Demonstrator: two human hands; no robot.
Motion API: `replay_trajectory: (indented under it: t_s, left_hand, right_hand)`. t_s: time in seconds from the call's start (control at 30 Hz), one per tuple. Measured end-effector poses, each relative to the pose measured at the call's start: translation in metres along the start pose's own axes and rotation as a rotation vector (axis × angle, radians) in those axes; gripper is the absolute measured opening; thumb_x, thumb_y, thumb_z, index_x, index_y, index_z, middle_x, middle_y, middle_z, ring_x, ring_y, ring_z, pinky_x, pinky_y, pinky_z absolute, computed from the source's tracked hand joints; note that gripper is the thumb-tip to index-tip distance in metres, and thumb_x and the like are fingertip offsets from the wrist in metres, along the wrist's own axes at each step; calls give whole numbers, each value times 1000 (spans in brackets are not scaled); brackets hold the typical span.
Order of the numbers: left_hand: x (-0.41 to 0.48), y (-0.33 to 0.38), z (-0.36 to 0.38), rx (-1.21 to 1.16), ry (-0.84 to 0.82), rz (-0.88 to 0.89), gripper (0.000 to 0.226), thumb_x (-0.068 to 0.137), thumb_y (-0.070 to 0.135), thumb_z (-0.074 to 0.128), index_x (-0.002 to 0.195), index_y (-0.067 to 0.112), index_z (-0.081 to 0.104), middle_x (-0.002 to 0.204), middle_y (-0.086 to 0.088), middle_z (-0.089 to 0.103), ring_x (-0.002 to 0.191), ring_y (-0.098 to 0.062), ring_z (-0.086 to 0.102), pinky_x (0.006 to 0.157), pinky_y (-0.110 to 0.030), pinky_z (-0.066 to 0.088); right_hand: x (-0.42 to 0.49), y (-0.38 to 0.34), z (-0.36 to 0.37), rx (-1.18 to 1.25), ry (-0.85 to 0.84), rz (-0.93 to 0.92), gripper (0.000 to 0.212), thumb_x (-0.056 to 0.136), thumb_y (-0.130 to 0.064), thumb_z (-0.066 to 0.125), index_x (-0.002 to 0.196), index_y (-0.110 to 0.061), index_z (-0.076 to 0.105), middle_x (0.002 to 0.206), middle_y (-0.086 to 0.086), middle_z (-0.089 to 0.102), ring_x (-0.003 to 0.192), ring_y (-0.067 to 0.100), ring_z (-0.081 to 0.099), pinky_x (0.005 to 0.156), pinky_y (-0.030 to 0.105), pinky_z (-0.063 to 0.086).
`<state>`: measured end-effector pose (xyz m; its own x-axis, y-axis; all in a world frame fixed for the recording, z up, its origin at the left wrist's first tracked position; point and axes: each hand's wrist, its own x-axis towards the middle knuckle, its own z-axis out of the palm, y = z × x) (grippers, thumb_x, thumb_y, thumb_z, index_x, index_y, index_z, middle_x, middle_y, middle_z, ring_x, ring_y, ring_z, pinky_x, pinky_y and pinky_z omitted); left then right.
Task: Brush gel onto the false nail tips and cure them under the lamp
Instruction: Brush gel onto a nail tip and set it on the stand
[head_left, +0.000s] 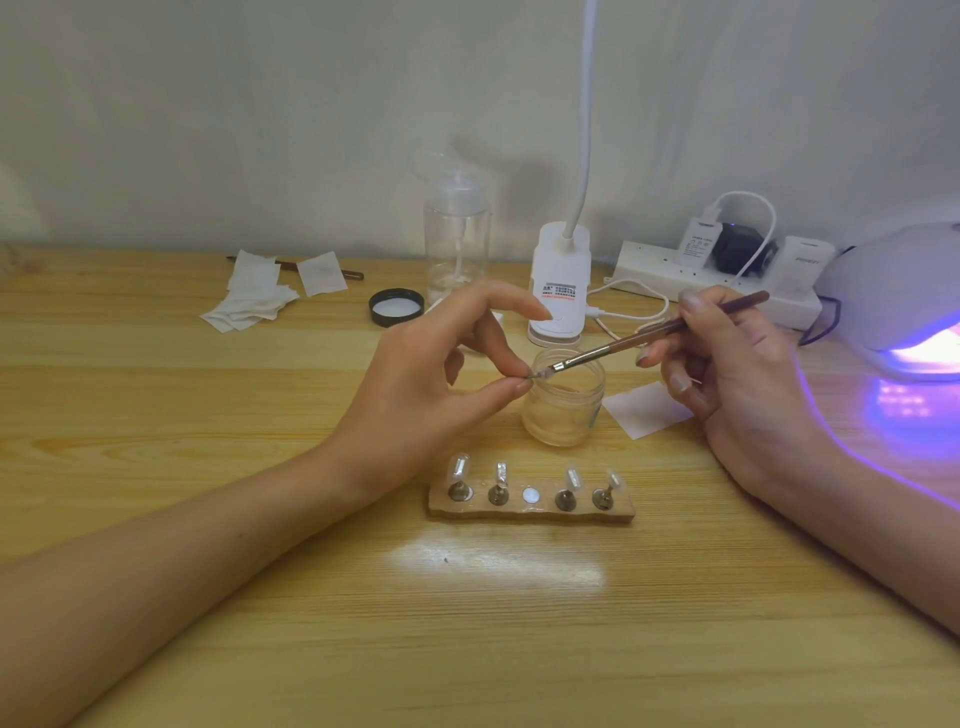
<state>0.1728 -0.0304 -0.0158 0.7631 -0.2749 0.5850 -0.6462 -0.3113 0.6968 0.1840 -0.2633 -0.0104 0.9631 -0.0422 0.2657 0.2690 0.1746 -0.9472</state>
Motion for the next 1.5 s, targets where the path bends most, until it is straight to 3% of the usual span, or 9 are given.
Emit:
replay_trajectory:
  t_s: [0.23, 0.33, 0.47, 0.67, 0.87, 1.5]
  left_hand:
    - [0, -1, 0, -14, -6, -2, 38, 84, 15, 75, 118, 28, 61, 83, 10, 72, 75, -37, 63, 61, -47, 40]
    - [0, -1, -1, -14, -9, -4, 39, 85, 13, 76, 118, 27, 61, 82, 10, 71, 75, -35, 63, 61, -44, 41]
    - [0, -1, -1, -6, -12, 1, 39, 85, 13, 76, 118, 28, 61, 83, 12, 72, 71, -42, 61, 60, -32, 43]
    - [-1, -1, 0, -13, -16, 2, 40, 85, 15, 76, 119, 28, 60, 83, 10, 71, 71, -40, 62, 64, -17, 39]
    - [-1, -1, 0, -46, -4, -23, 42, 84, 13, 76, 120, 26, 60, 81, 8, 70, 79, -23, 66, 59, -44, 40]
    - [-1, -1, 0, -76, -16, -54, 39, 84, 12, 76, 118, 26, 62, 80, 6, 69, 83, -21, 68, 60, -49, 39]
  right_hand:
    - [0, -1, -2, 79, 11, -45, 23, 96, -36, 55, 75, -29, 53, 68, 2, 71, 41, 8, 44, 42, 22, 23]
    - [-1, -2, 1, 47, -30, -71, 26, 95, -35, 53, 70, -31, 60, 67, 4, 71, 40, 9, 43, 44, 28, 19]
    - [-2, -3, 3, 17, -21, -63, 28, 94, -34, 53, 67, -34, 62, 66, 5, 70, 41, 11, 43, 45, 31, 18]
    - [-2, -2, 0, -29, 6, -62, 24, 93, -34, 56, 69, -31, 57, 67, 9, 70, 42, 12, 44, 39, 23, 25]
    - [-2, -3, -1, 55, 7, -126, 23, 97, -33, 53, 74, -31, 53, 67, 5, 71, 40, 11, 43, 40, 19, 29]
    - [-3, -2, -1, 8, 47, -108, 26, 101, -30, 51, 75, -29, 51, 68, 5, 70, 41, 11, 42, 42, 24, 24]
